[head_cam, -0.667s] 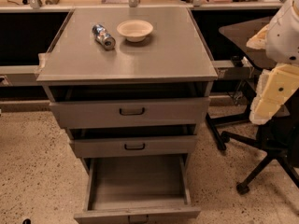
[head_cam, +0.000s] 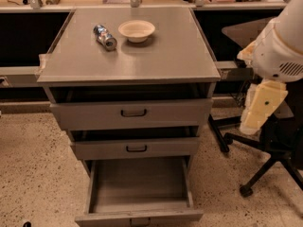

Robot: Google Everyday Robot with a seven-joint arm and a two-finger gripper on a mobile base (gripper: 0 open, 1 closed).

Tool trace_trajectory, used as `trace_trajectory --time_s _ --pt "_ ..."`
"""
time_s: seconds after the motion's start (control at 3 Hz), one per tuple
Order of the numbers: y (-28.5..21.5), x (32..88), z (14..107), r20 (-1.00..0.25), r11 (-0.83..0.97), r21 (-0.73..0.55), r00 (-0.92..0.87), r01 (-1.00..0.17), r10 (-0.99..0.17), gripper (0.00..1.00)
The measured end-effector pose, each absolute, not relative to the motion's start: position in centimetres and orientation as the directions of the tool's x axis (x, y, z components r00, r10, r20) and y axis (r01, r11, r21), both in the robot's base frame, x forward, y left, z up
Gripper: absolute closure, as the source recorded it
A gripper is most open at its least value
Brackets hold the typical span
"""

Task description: Close bottom drawer

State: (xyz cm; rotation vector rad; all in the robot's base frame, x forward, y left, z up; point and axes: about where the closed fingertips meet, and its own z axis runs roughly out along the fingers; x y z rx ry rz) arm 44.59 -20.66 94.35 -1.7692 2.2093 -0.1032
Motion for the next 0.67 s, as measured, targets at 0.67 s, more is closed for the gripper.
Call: trace_trajectory --time_s 0.67 --pt "-20.2 47.0 80.8 -0.184 0.213 -0.239 -0.171 -0.947 -0.968 0.00"
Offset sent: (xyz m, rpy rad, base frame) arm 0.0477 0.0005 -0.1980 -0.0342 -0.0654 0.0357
